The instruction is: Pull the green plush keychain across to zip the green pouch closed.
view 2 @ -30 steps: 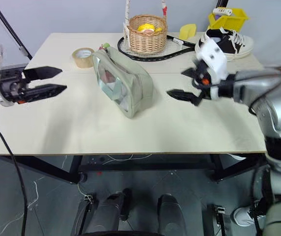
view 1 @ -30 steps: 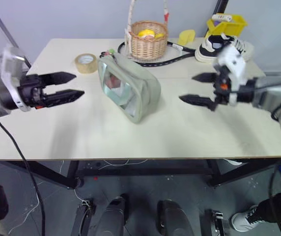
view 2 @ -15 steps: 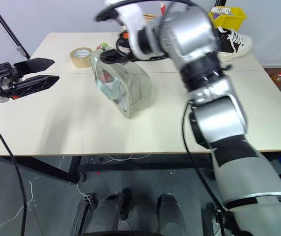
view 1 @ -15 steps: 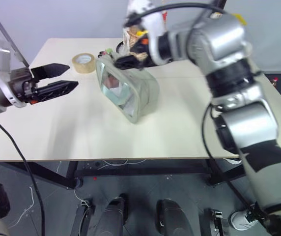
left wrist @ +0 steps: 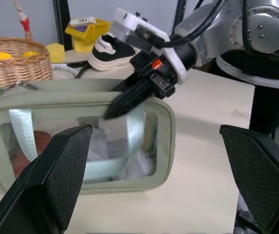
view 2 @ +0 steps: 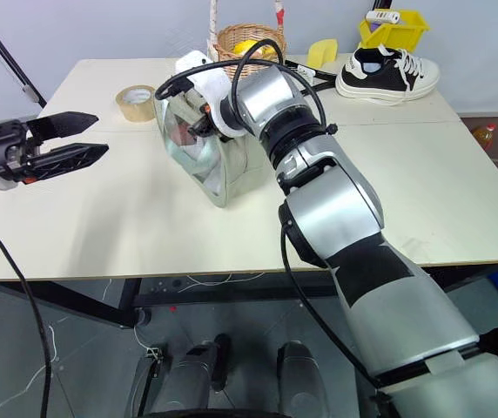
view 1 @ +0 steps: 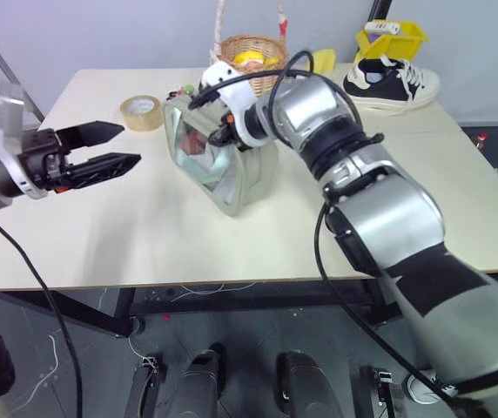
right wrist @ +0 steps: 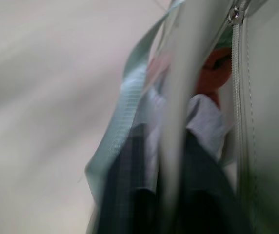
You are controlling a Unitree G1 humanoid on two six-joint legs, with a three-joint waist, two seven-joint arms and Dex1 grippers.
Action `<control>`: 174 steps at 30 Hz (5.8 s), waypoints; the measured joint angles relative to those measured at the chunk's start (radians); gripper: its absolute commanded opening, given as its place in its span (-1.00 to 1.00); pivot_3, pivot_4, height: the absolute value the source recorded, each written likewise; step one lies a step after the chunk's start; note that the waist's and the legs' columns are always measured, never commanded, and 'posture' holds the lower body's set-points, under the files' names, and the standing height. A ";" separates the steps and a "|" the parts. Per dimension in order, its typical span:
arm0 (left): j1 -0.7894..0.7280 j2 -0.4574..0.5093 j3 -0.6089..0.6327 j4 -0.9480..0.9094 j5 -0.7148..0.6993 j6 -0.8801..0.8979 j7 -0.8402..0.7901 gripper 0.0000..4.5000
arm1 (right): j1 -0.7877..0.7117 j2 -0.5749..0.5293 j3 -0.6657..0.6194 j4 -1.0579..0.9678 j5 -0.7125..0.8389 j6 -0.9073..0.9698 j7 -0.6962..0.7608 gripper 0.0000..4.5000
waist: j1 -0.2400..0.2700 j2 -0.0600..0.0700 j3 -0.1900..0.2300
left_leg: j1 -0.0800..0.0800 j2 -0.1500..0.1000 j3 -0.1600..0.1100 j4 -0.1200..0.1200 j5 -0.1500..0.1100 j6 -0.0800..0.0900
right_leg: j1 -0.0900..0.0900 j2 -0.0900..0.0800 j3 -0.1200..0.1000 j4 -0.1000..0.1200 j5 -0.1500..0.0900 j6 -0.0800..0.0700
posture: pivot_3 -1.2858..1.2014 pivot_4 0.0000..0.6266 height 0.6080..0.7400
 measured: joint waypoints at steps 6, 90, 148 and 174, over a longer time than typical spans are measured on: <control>-0.002 0.001 -0.001 0.005 0.004 -0.009 -0.001 1.00 | 0.065 -0.181 0.091 -0.272 -0.056 -0.142 0.361 -0.98 | 0.007 0.000 0.000 | -0.003 -0.001 0.000 0.002 0.001 -0.001 | -0.001 0.000 -0.001 0.000 0.000 0.001 | 0.03 -0.52 0.75; -0.092 -0.052 -0.278 0.104 0.197 -0.153 -0.176 1.00 | 0.813 -0.817 -0.061 -1.209 -0.006 -0.176 0.552 -0.96 | 0.033 0.000 0.001 | 0.001 0.002 0.001 0.004 0.001 -0.002 | 0.004 -0.005 0.000 -0.003 -0.002 -0.004 | 0.03 -0.52 0.75; -0.254 -0.252 -0.389 0.278 0.413 -0.298 -0.146 0.88 | 0.836 -0.826 -0.062 -1.241 0.035 -0.139 0.490 -1.00 | 0.039 -0.001 0.001 | -0.003 0.001 -0.002 0.016 -0.001 0.002 | 0.008 -0.004 -0.002 -0.003 0.001 0.001 | 0.03 -0.52 0.75; -0.212 -0.333 -0.393 0.163 0.438 -0.257 0.001 -1.00 | 0.669 -0.699 -0.170 -1.311 0.210 0.021 0.413 0.98 | 0.029 0.000 0.001 | -0.002 0.002 -0.002 0.015 -0.001 0.002 | 0.008 -0.004 -0.001 -0.003 0.001 0.002 | 0.03 -0.52 0.75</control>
